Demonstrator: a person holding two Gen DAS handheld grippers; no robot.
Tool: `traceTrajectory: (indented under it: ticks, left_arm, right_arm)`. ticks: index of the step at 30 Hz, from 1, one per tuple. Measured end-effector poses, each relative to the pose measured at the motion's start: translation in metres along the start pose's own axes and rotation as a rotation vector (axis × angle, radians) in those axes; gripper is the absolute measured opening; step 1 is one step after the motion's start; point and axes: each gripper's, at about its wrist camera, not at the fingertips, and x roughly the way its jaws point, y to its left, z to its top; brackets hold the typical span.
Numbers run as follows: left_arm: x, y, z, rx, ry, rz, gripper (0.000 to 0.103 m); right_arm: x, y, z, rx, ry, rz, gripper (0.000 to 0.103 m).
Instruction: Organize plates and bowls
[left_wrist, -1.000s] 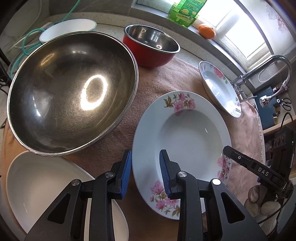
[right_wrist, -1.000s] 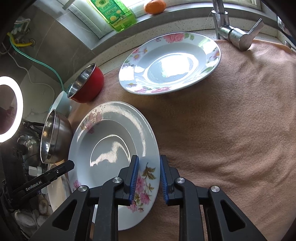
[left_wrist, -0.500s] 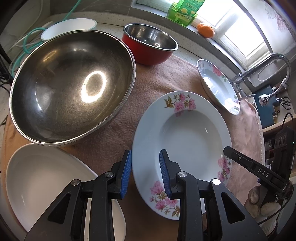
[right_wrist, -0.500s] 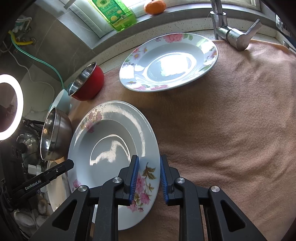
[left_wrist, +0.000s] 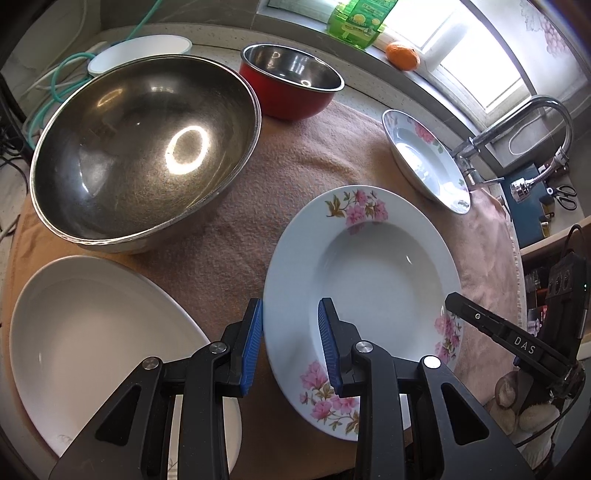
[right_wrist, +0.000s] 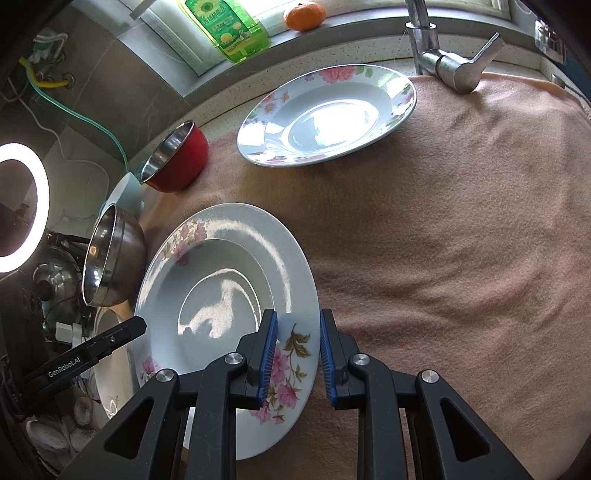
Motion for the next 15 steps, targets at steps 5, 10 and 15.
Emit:
traceTrajectory:
  ticks: [5,10,15]
  left_arm:
    - [-0.003,-0.002,-0.006,0.004,-0.004,-0.002,0.029]
    - [-0.005,-0.003,-0.011,0.005,-0.004,-0.004,0.029]
    - [-0.008,-0.003,-0.016,0.008,-0.001,-0.006,0.029]
  right_arm:
    - [-0.005,-0.001,-0.006,0.000,-0.003,0.000,0.020]
    - [-0.007,-0.001,-0.008,0.000,-0.004,-0.001,0.020]
    - [-0.009,-0.001,-0.013,0.001,-0.004,-0.004,0.020]
